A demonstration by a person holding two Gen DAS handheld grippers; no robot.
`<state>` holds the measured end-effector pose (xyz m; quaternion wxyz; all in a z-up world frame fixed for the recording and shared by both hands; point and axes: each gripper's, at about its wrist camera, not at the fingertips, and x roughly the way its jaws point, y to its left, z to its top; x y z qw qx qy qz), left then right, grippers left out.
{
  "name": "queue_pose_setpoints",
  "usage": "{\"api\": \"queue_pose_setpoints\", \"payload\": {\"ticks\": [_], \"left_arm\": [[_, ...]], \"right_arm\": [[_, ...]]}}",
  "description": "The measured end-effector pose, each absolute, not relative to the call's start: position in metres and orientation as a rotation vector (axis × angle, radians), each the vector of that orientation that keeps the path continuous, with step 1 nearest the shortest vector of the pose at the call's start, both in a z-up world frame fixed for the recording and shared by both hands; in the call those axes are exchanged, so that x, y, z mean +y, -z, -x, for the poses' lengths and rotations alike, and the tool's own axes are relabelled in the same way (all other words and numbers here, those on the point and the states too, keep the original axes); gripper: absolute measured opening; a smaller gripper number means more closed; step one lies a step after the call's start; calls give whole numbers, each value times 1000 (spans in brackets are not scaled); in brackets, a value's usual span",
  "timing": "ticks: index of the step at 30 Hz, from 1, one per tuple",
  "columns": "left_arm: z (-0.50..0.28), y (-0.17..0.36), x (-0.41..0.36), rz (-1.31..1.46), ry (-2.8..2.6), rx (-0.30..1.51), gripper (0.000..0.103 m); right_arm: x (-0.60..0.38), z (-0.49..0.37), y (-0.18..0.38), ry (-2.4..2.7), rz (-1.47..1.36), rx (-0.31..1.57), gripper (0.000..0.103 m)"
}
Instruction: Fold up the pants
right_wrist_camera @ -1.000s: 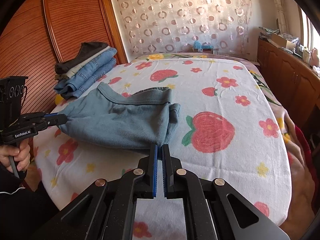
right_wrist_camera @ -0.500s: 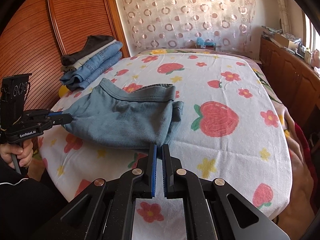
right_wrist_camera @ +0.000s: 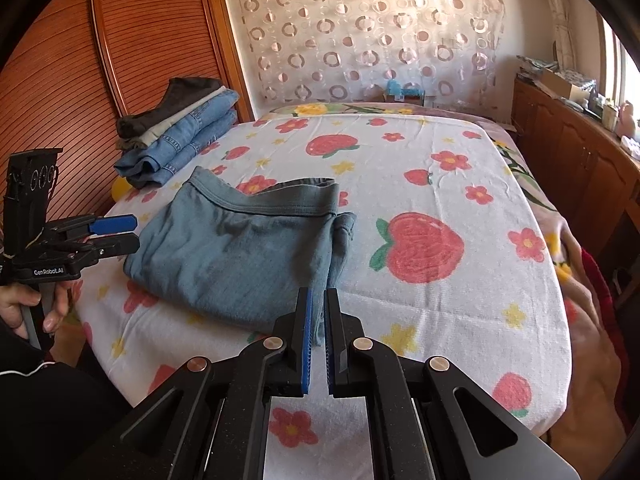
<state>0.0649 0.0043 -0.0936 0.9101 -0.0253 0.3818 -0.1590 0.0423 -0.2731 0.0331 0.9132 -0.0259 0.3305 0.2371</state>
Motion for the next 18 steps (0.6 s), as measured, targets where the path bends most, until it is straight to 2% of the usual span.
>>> {"api": "queue_pose_setpoints", "payload": {"ticks": [1,8,10,18], "left_arm": [[-67,95,5,59,330,788,83],[-78,105,10,63,283,818,83],[-81,107,11,69,283,826,83],[-96,113,12,73,272,844,83]], "right_arm": [[-272,-44,-32,-488,52,682,4],[-267,-55,-28,-484,56,690,4],[-265,-60,-27,-478,57,692,13],[-248,-88,-19,-460,80,715,17]]}}
